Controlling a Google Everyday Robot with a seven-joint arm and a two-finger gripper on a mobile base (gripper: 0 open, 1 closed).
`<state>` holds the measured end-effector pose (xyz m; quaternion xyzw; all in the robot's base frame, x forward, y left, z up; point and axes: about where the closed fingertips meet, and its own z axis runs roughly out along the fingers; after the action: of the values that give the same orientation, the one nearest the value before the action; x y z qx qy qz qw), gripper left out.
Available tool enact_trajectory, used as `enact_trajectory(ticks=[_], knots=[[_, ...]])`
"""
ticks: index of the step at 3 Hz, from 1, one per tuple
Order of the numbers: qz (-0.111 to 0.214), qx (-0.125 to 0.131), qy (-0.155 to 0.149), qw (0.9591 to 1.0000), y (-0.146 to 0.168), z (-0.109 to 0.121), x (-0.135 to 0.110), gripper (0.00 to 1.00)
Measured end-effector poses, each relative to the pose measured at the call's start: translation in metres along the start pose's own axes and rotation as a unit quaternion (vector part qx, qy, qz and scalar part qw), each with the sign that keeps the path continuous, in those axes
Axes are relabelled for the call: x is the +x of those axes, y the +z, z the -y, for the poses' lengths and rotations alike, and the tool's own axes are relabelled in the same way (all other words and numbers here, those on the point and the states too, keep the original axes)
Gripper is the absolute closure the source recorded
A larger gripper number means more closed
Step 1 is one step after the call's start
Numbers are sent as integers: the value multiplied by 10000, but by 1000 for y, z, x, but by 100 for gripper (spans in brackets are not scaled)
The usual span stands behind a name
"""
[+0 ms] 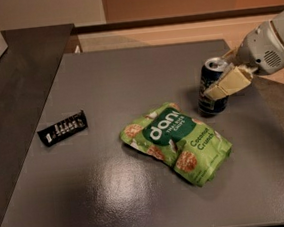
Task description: Move pepsi can near green rice chip bag
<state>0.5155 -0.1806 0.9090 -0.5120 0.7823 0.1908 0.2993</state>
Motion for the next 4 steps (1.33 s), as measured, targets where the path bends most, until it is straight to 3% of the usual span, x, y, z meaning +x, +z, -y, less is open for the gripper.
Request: enact_trajectory(ticks=[1, 4], knots=[[116, -25, -40, 9999, 3, -8, 4, 82], [318, -234, -114, 9992, 15, -19, 9, 13]])
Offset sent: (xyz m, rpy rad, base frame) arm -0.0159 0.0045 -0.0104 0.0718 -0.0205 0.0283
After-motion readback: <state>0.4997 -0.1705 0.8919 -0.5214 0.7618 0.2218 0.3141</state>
